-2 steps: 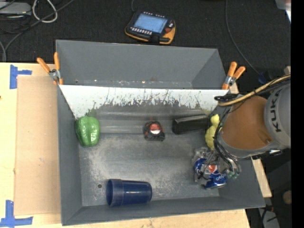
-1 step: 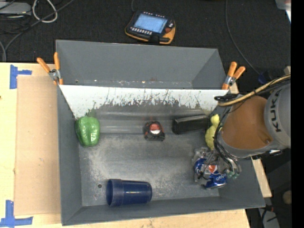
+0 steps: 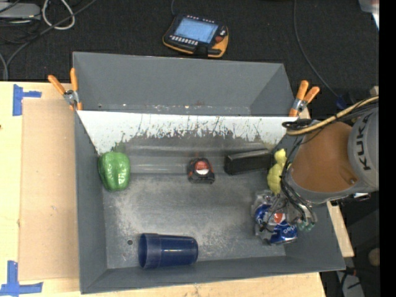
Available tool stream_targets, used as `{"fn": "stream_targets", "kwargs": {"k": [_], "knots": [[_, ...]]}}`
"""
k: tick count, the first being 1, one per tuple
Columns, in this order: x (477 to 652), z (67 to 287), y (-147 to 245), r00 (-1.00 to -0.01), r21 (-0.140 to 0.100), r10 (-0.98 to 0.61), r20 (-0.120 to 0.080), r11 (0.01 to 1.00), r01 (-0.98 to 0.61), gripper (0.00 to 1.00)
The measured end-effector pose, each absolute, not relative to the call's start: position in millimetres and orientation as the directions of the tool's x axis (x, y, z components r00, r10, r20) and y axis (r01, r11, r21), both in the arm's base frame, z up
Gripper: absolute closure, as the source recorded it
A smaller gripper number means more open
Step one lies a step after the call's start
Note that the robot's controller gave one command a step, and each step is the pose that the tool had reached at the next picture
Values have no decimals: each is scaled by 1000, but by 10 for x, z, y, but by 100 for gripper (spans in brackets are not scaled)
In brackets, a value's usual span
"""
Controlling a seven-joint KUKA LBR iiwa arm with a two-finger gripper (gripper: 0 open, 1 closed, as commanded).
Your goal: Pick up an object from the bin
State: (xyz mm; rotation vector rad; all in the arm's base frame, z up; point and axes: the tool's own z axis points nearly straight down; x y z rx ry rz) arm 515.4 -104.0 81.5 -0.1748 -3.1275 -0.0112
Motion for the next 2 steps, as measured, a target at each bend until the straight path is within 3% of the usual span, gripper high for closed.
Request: {"fn": "stream_targets", "kwargs": {"k": [1, 2], "knots": [[5158, 889, -1039, -994, 7, 111, 8, 994, 111, 100], [5128, 1075, -1031, -994, 8, 110, 20, 994, 111, 100]]}}
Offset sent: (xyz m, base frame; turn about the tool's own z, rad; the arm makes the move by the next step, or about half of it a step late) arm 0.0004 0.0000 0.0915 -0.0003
